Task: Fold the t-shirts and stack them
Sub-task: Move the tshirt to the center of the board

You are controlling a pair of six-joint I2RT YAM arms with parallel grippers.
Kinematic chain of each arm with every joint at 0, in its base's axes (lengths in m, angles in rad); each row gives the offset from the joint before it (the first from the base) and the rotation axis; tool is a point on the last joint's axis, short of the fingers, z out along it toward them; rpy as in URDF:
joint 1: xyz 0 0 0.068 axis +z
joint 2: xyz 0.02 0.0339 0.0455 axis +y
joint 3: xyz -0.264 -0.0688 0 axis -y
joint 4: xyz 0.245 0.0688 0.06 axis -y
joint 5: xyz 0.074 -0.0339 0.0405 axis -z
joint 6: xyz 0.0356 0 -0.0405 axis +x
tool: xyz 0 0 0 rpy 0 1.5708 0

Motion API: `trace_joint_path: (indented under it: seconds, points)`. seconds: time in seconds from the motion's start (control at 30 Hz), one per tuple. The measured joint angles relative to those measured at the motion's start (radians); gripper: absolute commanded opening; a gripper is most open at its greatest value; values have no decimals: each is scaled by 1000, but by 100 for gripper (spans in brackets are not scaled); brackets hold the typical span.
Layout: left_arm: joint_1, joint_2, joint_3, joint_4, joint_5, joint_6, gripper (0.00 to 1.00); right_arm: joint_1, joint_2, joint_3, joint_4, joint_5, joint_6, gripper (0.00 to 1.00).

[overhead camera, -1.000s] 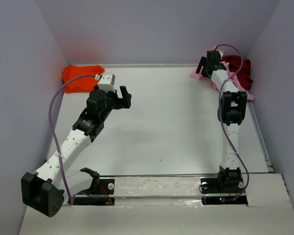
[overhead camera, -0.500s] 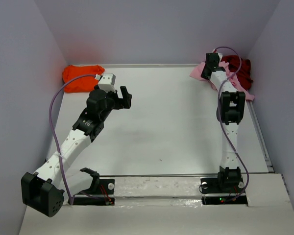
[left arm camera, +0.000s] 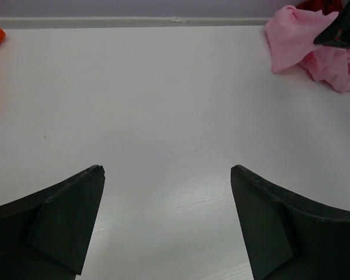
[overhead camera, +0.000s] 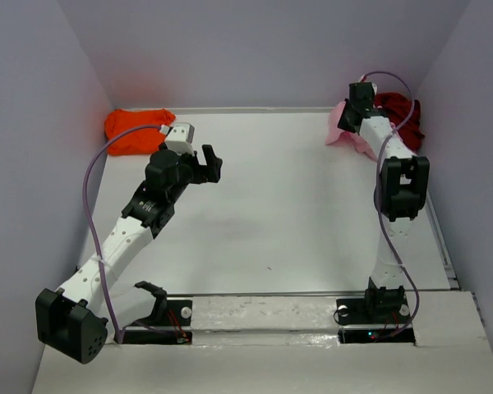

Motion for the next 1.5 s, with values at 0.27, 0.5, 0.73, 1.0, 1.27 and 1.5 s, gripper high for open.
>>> trace_joint_path:
  seconds: [0.27,0.5,0.73,1.0,1.27,1.5]
  points:
    - [0,0,0,1,8,-7,99,202,-356,-42,-14,-17,-7,0]
    - [0,-18,0,0,4,-7,99,397,-416,85,-129,-30,-19,0]
    - [0,-32,0,0,-20,-10,99,571,-451,182,-248,-50,-24,0]
    - [-1,-110,-5,26,-74,-14,99,733,-568,322,-310,-46,-40,0]
    - [-10,-176,-42,74,-112,-18,99,728,-814,95,-268,90,-53,0]
    - [-11,-178,-43,77,-129,-17,99,727,-752,-148,-262,332,-84,0]
